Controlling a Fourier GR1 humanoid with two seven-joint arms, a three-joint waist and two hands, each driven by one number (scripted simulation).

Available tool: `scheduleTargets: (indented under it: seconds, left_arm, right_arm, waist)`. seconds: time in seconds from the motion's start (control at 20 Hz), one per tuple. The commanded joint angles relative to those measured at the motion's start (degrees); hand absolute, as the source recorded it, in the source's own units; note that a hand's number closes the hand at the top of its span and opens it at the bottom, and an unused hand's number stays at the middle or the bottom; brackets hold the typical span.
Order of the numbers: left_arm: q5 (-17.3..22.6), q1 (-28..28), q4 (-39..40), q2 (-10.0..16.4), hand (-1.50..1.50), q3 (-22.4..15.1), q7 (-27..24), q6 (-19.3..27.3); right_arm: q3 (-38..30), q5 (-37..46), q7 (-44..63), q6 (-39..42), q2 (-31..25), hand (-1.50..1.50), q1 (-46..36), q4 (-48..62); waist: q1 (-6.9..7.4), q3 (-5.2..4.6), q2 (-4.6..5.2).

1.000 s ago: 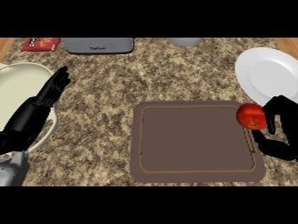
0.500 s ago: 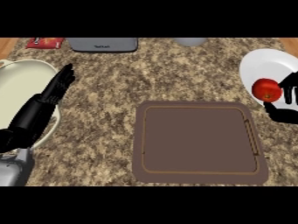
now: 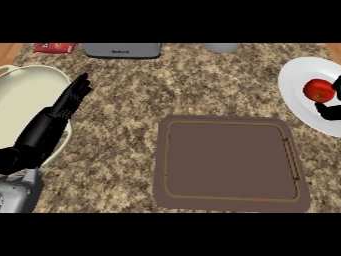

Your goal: Pick the tomato from the tray and place it in the plate

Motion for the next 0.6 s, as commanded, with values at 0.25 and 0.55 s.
scheduleTargets:
  seconds: [0.25,0.55]
  left_arm:
    - [-0.6,-1.8,1.7,-1.0,0.00,0.3,-0.6,-1.2]
    - [-0.6,0.3,-0.4,-1.2,0.00,0.6,-0.2,-1.1]
  right_arm:
    - [-4.0,1.3,-5.5,3.6,2.7,-1.50,-12.5,28.9]
    - [-9.6,-2.7,-19.2,-3.5,4.9,-1.50,-12.5,33.3]
  waist:
    - [1.08,0.08,0.43]
    - [1.84,0.25,0.72]
